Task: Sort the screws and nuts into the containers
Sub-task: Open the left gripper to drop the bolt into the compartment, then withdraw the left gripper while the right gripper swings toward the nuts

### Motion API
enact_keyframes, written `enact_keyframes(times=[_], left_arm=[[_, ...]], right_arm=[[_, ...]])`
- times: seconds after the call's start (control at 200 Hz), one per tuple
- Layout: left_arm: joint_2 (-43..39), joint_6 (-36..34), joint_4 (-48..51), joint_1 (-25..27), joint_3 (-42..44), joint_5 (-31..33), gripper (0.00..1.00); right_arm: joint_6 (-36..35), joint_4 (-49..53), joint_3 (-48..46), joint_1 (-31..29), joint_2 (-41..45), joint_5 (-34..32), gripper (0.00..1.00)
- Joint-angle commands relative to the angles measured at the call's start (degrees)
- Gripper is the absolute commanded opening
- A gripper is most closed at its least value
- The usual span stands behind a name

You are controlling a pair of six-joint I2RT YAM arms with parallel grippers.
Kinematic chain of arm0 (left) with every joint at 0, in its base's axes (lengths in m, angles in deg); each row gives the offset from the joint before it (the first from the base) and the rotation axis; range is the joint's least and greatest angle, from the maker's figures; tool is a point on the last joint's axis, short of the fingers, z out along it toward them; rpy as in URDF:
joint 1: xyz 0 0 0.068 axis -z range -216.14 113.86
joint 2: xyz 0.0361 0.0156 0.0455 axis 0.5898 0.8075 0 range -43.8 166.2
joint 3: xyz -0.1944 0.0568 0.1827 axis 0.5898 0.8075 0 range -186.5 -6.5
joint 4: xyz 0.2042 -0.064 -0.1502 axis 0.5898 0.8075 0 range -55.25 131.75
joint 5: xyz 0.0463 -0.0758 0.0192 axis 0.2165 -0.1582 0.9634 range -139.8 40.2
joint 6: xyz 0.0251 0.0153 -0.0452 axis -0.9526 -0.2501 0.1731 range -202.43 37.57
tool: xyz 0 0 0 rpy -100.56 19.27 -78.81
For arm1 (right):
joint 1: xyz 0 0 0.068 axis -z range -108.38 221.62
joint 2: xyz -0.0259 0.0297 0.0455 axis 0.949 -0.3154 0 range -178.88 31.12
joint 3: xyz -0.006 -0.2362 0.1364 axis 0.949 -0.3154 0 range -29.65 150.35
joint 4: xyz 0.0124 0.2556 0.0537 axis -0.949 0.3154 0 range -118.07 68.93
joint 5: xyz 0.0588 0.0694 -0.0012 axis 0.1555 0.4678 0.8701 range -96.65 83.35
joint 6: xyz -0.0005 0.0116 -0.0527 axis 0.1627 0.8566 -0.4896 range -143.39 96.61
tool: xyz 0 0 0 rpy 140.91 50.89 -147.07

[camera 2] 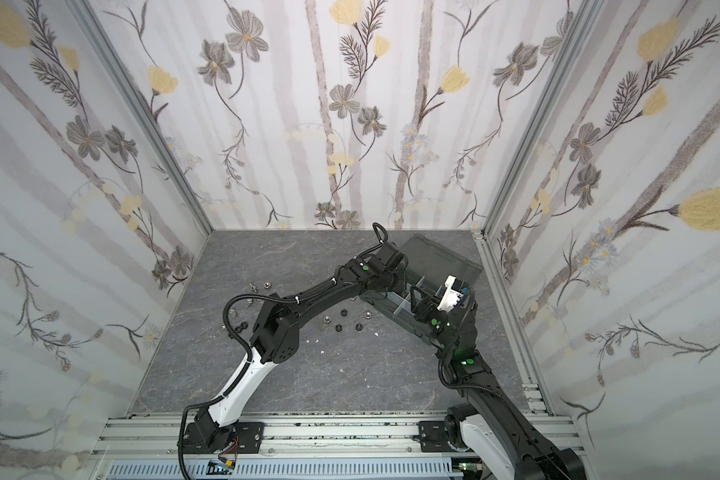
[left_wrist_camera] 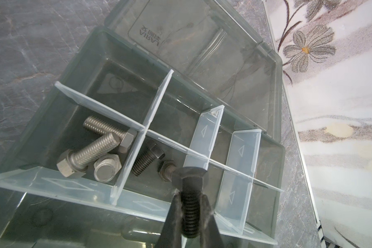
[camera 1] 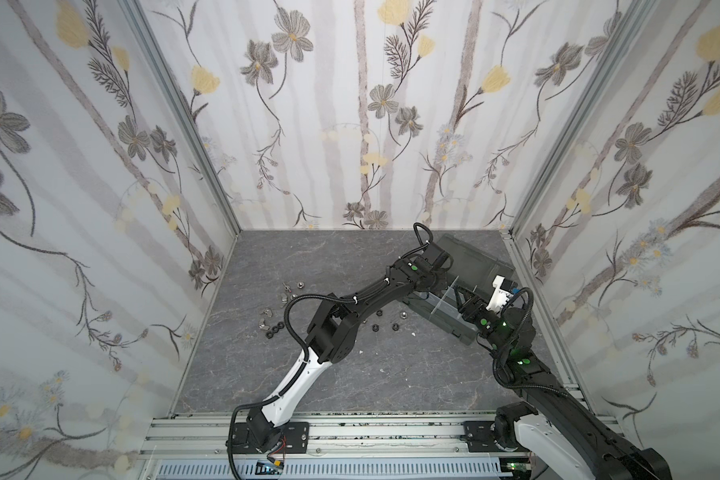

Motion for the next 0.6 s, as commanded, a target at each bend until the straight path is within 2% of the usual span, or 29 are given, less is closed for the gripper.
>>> enact_keyframes(times=[0.0, 0.1, 0.265, 0.365, 0.595], left_arm=[[0.29, -0.23, 0.57, -0.18, -0.56, 1.02, 0.03], [0.3, -0.32, 0.75, -0.2, -0.55, 1.36, 0.09], [-0.16, -0.67, 0.36, -0.27, -0.64, 1.15, 0.31], [-0.84, -1.09, 0.54, -0.53, -0.85, 0.87, 0.41], [-6.73, -3.94, 3.29, -2.1, 0.67, 3.23, 0.52]], right_arm=[[0.44, -2.29, -0.13, -0.02, 0.25, -0.54, 0.49], [0.41, -2.38, -0.09, 0.05, 0.11, -0.49, 0.49], [-0.47, -2.21, -0.01, -0.02, -0.26, -0.74, 0.5], [-1.06, -1.91, 0.18, -0.02, -0.77, -1.08, 0.51], [-3.14, -0.63, 1.12, -0.01, -0.2, 0.1, 0.51]])
